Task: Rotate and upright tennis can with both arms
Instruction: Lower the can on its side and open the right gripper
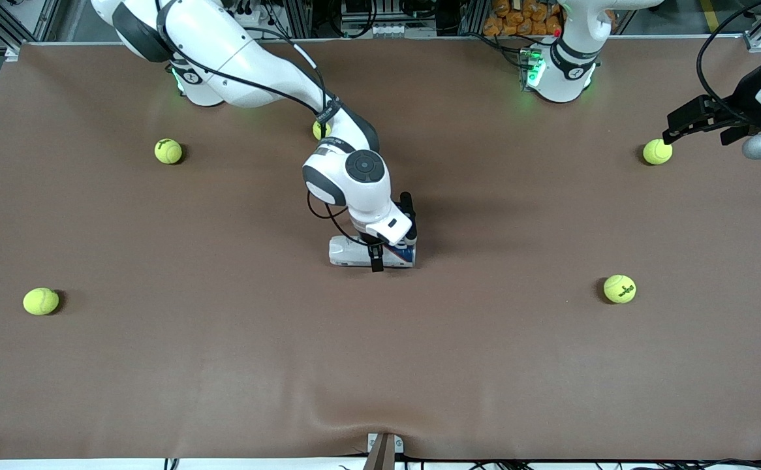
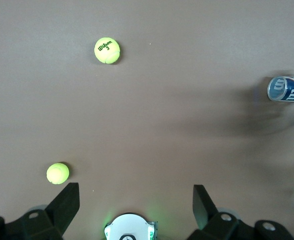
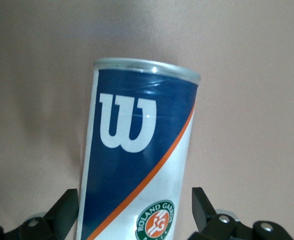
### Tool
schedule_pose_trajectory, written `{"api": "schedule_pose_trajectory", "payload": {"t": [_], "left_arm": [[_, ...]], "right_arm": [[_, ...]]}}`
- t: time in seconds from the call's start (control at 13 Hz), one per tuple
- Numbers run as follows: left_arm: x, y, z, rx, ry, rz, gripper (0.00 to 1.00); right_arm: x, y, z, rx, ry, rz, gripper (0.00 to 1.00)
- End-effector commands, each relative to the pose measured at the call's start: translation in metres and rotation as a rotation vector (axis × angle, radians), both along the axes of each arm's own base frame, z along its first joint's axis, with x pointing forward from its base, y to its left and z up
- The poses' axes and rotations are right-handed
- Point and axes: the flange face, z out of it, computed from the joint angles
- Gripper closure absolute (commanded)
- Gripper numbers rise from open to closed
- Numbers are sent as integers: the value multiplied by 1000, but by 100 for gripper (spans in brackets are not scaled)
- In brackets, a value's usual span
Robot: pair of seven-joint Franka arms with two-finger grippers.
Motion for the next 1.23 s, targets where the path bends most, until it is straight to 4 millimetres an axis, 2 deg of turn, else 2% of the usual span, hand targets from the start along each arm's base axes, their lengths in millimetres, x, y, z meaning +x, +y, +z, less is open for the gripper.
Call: {"api": "schedule_pose_trajectory", "payload": {"t": [0.0, 0.23, 0.38, 0.62, 0.77, 0.85, 1.0, 1.15], "left_arm": [[7, -1, -6, -31, 3, -15, 0], [20, -5, -28, -171, 52, 6, 0], [36, -19, -53, -247, 89, 10, 0], [61, -44, -96, -356, 135, 17, 0], [76, -70, -127, -404, 156, 20, 0], [80, -90, -141, -426, 176, 11, 0], [86, -111, -169, -444, 181, 25, 0], [81, -131, -202, -494, 188, 61, 0]], "right_arm": [[-3, 5, 28, -3, -34, -12, 0], [4, 2, 70, -15, 53, -108, 0], [13, -14, 105, 8, 112, -246, 0], [38, -67, 148, -9, 144, -605, 0], [53, -106, 185, -4, 153, -847, 0], [63, -127, 201, 14, 150, -941, 0], [93, -186, 224, 53, 144, -1050, 0], [105, -250, 258, 97, 232, -1184, 0]]}}
